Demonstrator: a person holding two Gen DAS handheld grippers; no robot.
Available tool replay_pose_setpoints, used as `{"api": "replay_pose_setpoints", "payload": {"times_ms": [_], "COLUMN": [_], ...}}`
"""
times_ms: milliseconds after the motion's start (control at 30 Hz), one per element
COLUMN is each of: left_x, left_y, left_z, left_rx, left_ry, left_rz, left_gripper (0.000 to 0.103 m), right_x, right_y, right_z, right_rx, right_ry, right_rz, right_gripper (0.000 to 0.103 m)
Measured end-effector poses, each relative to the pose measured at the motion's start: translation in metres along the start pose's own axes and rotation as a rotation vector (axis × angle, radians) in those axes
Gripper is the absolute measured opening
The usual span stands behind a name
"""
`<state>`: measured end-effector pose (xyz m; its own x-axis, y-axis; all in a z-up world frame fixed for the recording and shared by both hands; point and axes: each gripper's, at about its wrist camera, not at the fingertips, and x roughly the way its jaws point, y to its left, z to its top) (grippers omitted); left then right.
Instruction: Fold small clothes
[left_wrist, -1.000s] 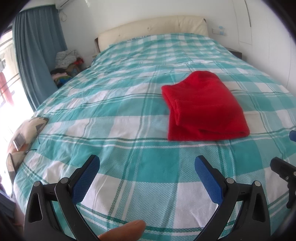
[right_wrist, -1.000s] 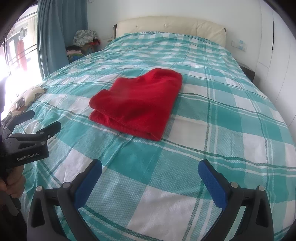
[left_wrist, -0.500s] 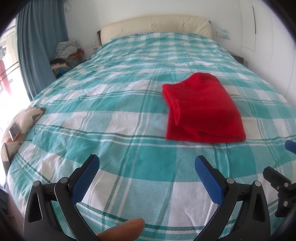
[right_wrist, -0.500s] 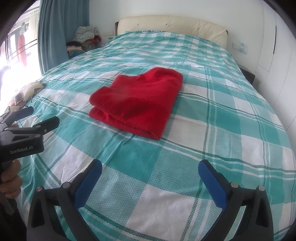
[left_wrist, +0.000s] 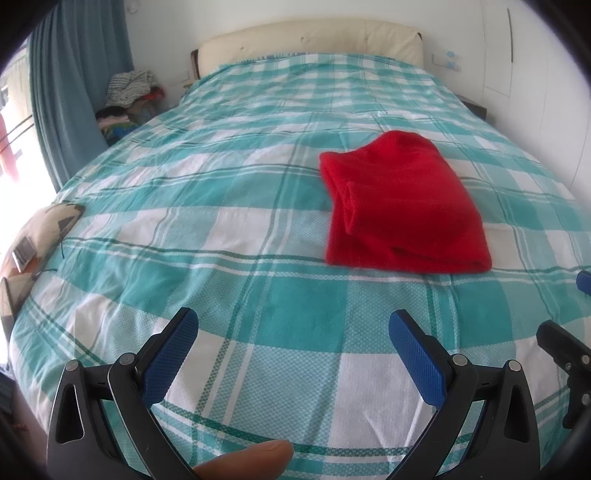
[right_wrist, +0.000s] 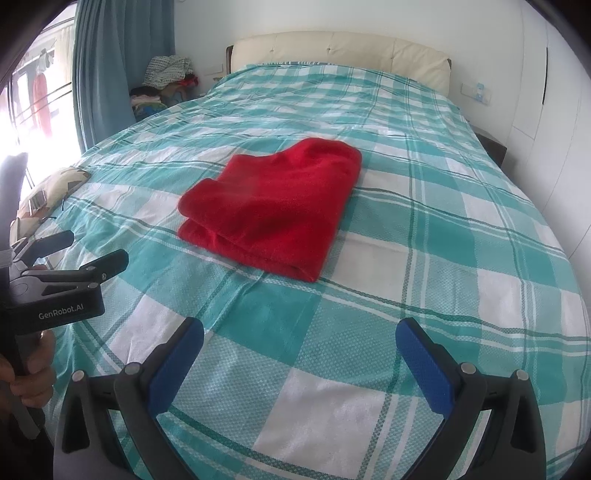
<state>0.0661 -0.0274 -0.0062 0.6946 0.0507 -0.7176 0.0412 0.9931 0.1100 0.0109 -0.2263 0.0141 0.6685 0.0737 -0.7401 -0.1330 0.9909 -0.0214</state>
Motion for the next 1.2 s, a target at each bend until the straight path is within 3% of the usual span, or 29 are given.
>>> {"api": "replay_pose_setpoints", "payload": {"times_ms": [300, 467, 1200], "left_x": [-0.0068, -0.0074, -0.008], "left_y": [-0.001, -0.0007, 0.0022], "left_z": [0.0012, 0.0016, -0.0006], "left_rx": [0.009, 0.014, 0.012], "left_ry": [-0.012, -0.012, -0.03], "left_rz": [-0.028, -0.003, 0.011], "left_gripper": [0.103, 0.103, 0.103], "right_x": [-0.0072, -0.0078, -0.0058], "right_y": [-0.0064, -0.0087, -0.0028], "right_z": [0.0032, 0.0043, 0.0015], "right_rx": [0.046, 0.069, 0.025], "right_ry": [-0.036, -0.02, -0.015], "right_rz": [-0.008, 0.009, -0.037], "right_gripper": [0.102, 0.102, 0.102]}}
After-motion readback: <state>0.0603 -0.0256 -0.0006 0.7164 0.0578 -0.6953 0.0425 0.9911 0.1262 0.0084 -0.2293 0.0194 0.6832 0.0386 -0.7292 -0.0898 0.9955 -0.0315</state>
